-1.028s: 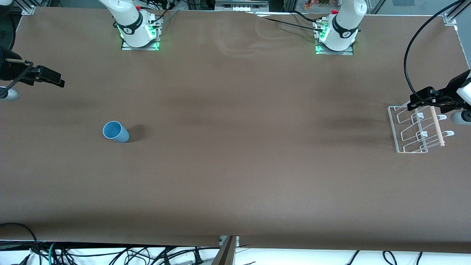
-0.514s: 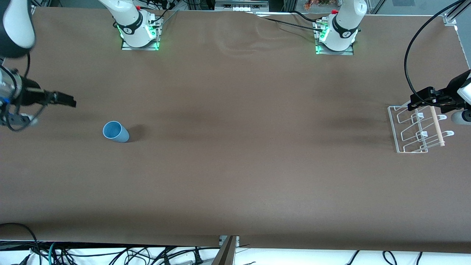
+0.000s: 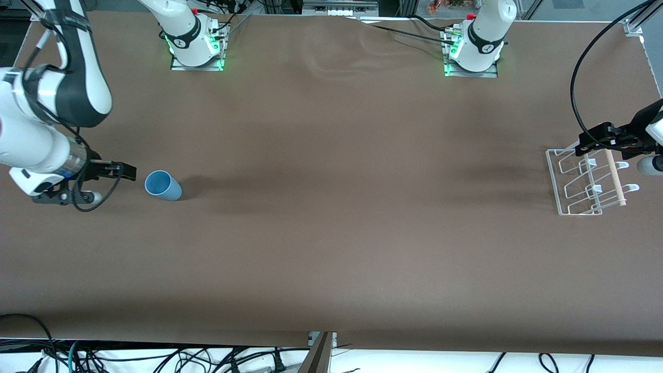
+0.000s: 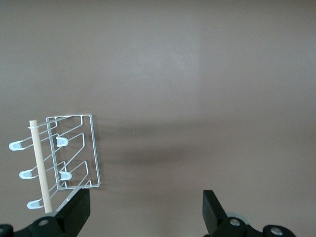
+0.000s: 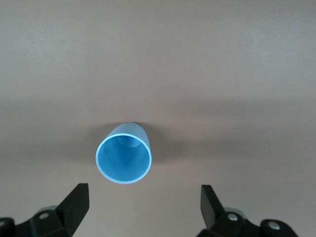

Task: Transfer cup to left arm and place on rack
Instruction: 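Reach the right gripper down to the blue cup's side, then grasp the blue cup with the right gripper while the left gripper rises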

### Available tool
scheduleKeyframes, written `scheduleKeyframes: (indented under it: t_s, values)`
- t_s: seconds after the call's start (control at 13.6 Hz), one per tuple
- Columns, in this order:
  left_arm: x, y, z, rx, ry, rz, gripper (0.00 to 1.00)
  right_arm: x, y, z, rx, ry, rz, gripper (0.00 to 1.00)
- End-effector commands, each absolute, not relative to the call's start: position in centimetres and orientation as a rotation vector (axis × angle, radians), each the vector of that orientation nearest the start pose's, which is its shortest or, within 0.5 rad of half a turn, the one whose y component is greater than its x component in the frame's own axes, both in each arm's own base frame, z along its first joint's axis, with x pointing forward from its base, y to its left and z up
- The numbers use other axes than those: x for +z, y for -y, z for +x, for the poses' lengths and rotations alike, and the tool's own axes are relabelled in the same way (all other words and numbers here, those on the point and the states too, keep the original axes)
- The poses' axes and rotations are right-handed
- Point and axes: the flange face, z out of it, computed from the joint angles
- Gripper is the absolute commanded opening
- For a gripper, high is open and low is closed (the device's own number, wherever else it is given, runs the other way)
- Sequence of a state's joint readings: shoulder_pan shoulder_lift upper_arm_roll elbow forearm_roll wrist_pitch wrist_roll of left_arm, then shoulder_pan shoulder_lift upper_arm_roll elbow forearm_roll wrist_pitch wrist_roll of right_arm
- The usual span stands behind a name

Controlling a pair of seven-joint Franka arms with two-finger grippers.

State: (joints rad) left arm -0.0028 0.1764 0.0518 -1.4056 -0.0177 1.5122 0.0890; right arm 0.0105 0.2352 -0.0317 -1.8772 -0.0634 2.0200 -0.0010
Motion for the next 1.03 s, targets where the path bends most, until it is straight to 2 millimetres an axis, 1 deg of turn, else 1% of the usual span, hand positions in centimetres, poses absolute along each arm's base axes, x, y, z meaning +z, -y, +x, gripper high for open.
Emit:
scheduleKeyframes:
  t_s: [0.0,0.07,0.22,0.29,0.44,0.51,0.66,0.73,0.81,0.88,0.95]
  values:
    - [60.2,-2.4,60.3,0.112,-0.058,-3.149,1.00,34.3,1.5,57.1,0.063,0.029,-3.211,1.00]
    - [60.2,-2.5,60.3,0.112,-0.055,-3.149,1.00,32.9,1.5,56.7,0.014,0.035,-3.209,1.00]
    - [60.2,-2.5,60.3,0.112,-0.055,-3.149,1.00,31.2,1.4,56.2,-0.065,0.042,-3.203,1.00]
    - [60.2,-2.4,60.3,0.112,-0.058,-3.149,1.00,30.4,1.6,55.9,-0.043,0.038,-3.203,1.00]
    - [60.1,-2.2,60.3,0.115,-0.062,-3.149,1.00,29.5,1.7,55.5,-0.021,0.032,-3.204,0.98]
    - [60.1,-2.5,60.3,0.115,-0.055,-3.149,1.00,28.6,1.8,55.1,0.003,0.028,-3.203,0.94]
    - [60.1,-2.5,60.3,0.115,-0.053,-3.151,1.00,27.3,1.8,54.7,-0.018,0.035,-3.201,0.79]
    - [60.1,-2.5,60.3,0.115,-0.055,-3.149,1.00,26.9,1.8,54.9,-0.035,0.038,-3.200,0.68]
    - [60.1,-2.5,60.3,0.115,-0.055,-3.149,1.00,26.7,1.7,54.9,-0.033,0.037,-3.199,0.50]
    - [60.1,-2.4,60.3,0.115,-0.055,-3.151,1.00,26.4,1.7,55.0,-0.026,0.035,-3.200,0.26]
    - [60.1,-2.4,60.3,0.115,-0.055,-3.151,1.00,26.4,1.7,55.0,-0.026,0.044,-3.201,0.09]
